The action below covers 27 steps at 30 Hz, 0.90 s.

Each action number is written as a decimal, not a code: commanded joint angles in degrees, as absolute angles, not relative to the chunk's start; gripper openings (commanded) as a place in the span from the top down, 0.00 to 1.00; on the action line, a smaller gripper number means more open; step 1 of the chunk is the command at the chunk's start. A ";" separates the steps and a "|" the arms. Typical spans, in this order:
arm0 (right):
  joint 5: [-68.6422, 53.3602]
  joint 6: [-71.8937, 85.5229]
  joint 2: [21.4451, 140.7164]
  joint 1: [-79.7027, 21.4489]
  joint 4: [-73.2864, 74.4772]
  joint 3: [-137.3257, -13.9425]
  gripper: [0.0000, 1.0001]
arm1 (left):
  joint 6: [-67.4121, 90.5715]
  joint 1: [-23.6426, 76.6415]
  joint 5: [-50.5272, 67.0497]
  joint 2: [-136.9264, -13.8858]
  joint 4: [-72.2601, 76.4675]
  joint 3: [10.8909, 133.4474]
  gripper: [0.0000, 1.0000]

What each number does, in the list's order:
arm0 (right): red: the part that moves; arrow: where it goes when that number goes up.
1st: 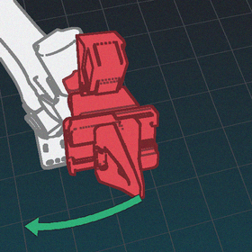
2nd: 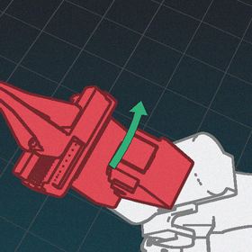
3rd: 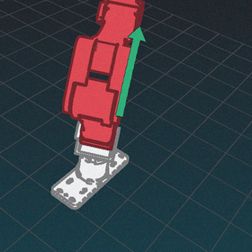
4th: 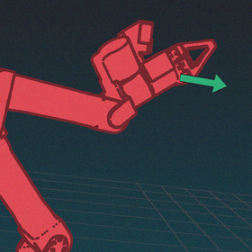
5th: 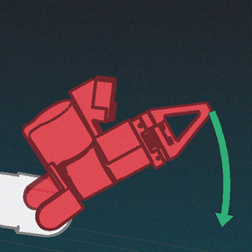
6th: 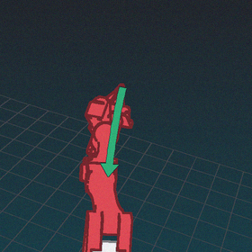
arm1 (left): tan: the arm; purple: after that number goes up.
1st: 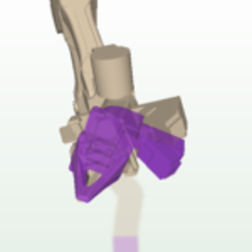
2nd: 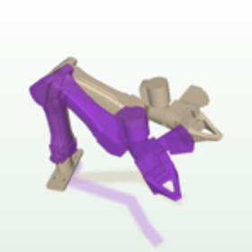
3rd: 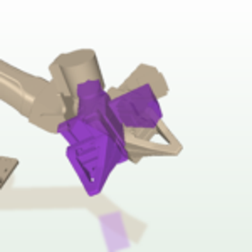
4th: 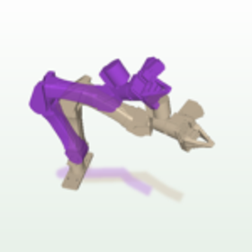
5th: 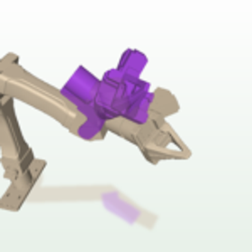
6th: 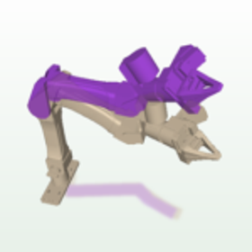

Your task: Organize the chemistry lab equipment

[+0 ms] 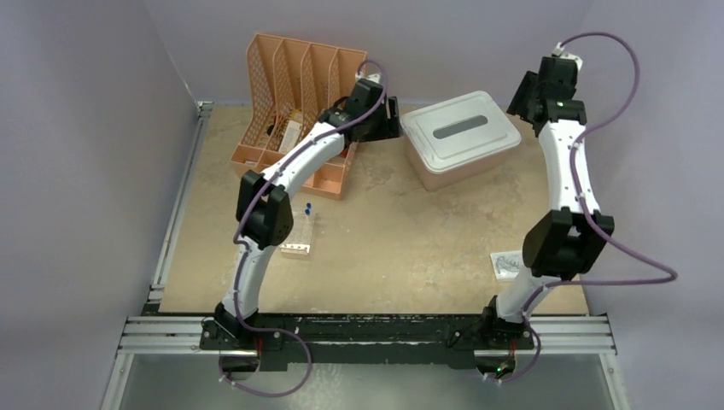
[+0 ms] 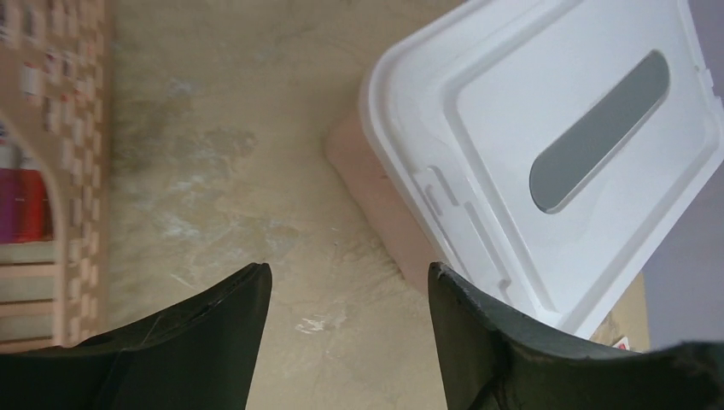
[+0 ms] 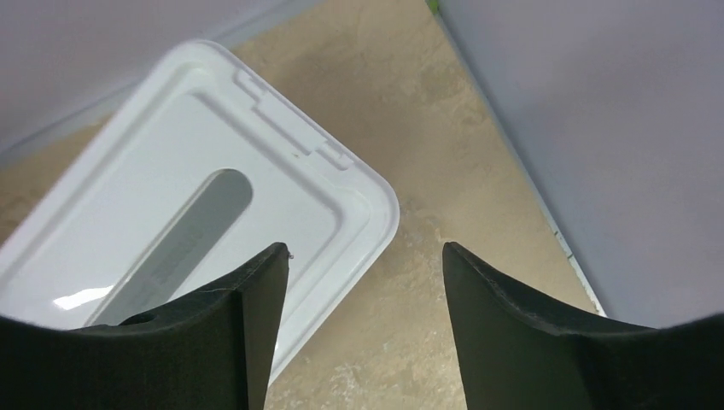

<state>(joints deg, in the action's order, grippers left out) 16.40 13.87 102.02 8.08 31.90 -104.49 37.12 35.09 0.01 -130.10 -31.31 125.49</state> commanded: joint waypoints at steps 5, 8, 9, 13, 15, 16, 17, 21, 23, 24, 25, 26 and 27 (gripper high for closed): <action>11.97 16.37 83.34 8.22 30.34 -91.17 0.27 | 29.18 33.26 -7.35 -109.19 -33.37 117.65 0.30; 9.63 17.88 76.20 8.26 28.29 -82.51 0.23 | 27.57 32.85 -12.74 -101.33 -34.35 109.30 0.29; 8.77 18.12 73.87 8.26 27.45 -79.90 0.21 | 27.12 32.79 -14.28 -98.58 -34.25 105.97 0.29; 4.16 16.13 65.21 8.13 25.18 -71.39 0.07 | 27.79 32.70 -23.37 -85.77 -30.64 89.53 0.29; 3.39 15.67 62.27 8.17 26.89 -69.17 0.01 | 28.17 32.69 -26.25 -79.22 -27.77 81.06 0.29; 3.16 15.21 60.79 8.13 27.23 -67.94 0.01 | 28.36 32.69 -27.59 -76.16 -26.99 77.61 0.29; 3.30 14.95 59.29 8.17 27.42 -66.70 0.01 | 28.57 32.64 -29.17 -73.37 -26.38 74.39 0.29; 5.74 15.07 53.91 8.17 26.48 -62.99 0.01 | 30.34 32.69 -37.59 -63.89 -28.65 66.99 0.29; 6.68 15.50 52.39 8.17 26.47 -62.60 0.01 | 31.27 32.70 -41.05 -59.66 -30.17 64.77 0.28; 7.46 15.96 51.78 8.15 26.53 -62.65 0.01 | 31.32 32.70 -41.94 -57.37 -30.13 63.12 0.27; 8.57 16.34 51.36 8.13 26.54 -62.71 0.01 | 31.29 32.68 -42.58 -54.71 -29.78 60.85 0.26; 9.29 16.83 50.98 8.17 26.61 -62.89 0.01 | 31.29 32.62 -43.14 -51.56 -29.46 58.84 0.24; 9.92 17.13 50.83 8.17 26.56 -63.23 0.01 | 31.22 32.61 -43.42 -49.82 -29.68 57.46 0.24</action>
